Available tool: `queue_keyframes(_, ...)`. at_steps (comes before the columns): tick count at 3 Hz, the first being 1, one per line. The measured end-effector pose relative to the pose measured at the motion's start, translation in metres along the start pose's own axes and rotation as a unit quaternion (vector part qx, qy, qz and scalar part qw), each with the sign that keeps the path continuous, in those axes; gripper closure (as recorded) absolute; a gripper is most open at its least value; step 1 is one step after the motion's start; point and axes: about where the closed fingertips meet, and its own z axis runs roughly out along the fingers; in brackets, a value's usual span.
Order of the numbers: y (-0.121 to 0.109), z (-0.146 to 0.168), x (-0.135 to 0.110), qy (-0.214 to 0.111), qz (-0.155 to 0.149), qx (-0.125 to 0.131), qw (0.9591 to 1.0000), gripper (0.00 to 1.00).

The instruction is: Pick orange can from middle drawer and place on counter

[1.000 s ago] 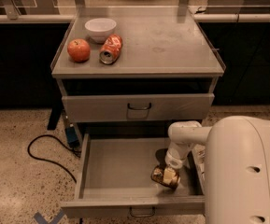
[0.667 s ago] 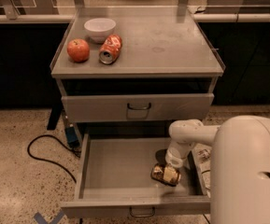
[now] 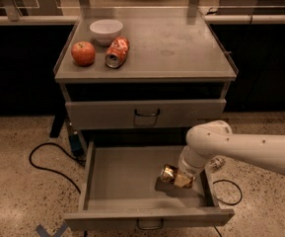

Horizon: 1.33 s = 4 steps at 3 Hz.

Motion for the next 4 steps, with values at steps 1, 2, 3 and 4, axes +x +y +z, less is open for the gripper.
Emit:
queue_keyframes(1, 0.013, -0.074, -0.018, -0.029, -0.035, 0.072, 0.9964, 1.0)
queue_keyframes(2, 0.008, -0.166, -0.042, -0.047, -0.054, 0.146, 0.9867, 1.0)
queue_keyframes(3, 0.007, -0.186, -0.045, -0.046, -0.059, 0.164, 0.9836, 1.0)
queue_keyframes(4, 0.007, -0.186, -0.045, -0.046, -0.059, 0.164, 0.9835, 1.0)
